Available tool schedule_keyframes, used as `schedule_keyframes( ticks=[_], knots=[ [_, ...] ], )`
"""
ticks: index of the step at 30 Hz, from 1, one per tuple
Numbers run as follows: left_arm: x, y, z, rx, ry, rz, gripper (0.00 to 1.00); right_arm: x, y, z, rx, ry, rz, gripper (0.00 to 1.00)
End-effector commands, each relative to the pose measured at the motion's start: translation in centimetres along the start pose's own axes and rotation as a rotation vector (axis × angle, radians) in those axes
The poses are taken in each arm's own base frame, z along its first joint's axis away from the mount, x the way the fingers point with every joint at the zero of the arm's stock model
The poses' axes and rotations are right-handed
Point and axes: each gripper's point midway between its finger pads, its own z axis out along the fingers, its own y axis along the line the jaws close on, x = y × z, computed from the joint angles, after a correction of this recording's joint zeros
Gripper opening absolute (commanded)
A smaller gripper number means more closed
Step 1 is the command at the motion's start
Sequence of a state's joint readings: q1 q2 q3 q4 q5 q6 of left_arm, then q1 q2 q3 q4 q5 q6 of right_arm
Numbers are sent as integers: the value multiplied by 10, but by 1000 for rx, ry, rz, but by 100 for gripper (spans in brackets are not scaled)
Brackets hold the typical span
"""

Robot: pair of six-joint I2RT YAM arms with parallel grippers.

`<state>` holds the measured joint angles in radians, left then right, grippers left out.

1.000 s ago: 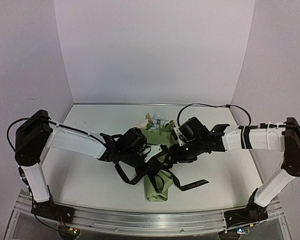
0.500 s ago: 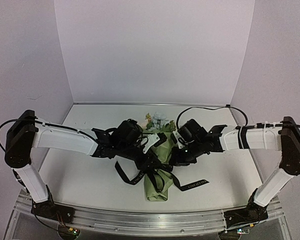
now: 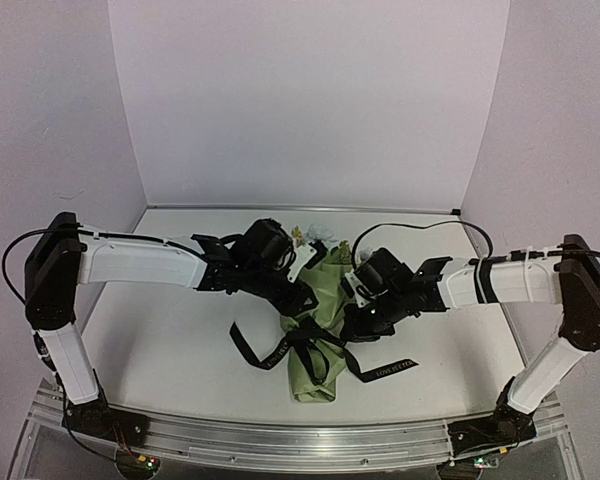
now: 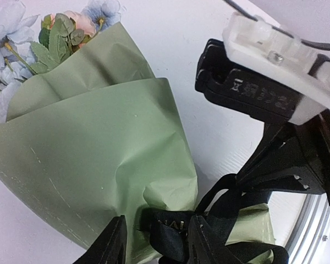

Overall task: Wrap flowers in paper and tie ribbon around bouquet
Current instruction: Cross the half-tied ribbon over the folded bouquet.

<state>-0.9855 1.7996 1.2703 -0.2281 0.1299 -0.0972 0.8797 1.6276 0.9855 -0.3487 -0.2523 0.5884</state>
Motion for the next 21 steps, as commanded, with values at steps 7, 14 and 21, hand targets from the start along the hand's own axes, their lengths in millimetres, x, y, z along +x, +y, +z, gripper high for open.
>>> schedule_keyframes(
  ticks=[7,14,21],
  knots=[
    [17,4,17,-21,131,-43,37,-9,8,-10,-21,-62,-18,5],
    [25,5,24,-33,164,-41,38,-12,10,-12,-26,-73,-22,5],
    [32,-1,31,-22,194,-26,25,-14,10,-13,-24,-82,-26,5]
  ],
)
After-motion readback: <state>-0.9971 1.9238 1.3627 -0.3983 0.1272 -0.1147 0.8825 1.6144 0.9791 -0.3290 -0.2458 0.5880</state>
